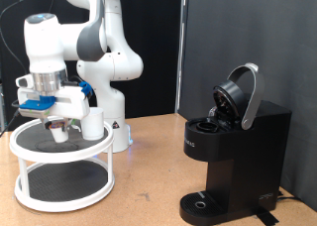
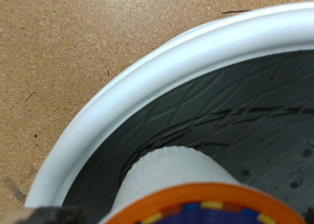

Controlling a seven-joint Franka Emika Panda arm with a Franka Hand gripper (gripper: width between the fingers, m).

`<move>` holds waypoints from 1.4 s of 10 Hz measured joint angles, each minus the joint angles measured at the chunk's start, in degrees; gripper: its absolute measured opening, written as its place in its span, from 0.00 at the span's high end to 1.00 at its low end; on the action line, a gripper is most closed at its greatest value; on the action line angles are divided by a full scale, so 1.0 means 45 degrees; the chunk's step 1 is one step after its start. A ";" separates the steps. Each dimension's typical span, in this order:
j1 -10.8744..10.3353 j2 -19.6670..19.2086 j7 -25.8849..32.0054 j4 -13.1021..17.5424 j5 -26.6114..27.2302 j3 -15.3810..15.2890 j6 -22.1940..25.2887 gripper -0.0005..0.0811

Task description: Make a cup of coffee with the keurig machine

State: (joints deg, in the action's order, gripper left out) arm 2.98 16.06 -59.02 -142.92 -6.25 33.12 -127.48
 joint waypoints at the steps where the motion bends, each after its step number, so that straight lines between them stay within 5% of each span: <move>1: 0.0011 0.0172 0.0016 0.0171 -0.0019 0.0000 0.0315 0.43; 4: 0.0002 0.0285 0.0027 0.0230 0.0174 0.0000 0.0516 0.43; 8: -0.0226 0.0419 0.0619 0.0686 0.2710 0.0008 0.1475 0.43; 14: -0.0447 0.0662 -0.1077 0.1023 0.3761 -0.0966 0.1151 0.43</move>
State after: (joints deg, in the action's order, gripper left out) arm 0.97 19.04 -63.87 -138.31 10.67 28.77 -122.30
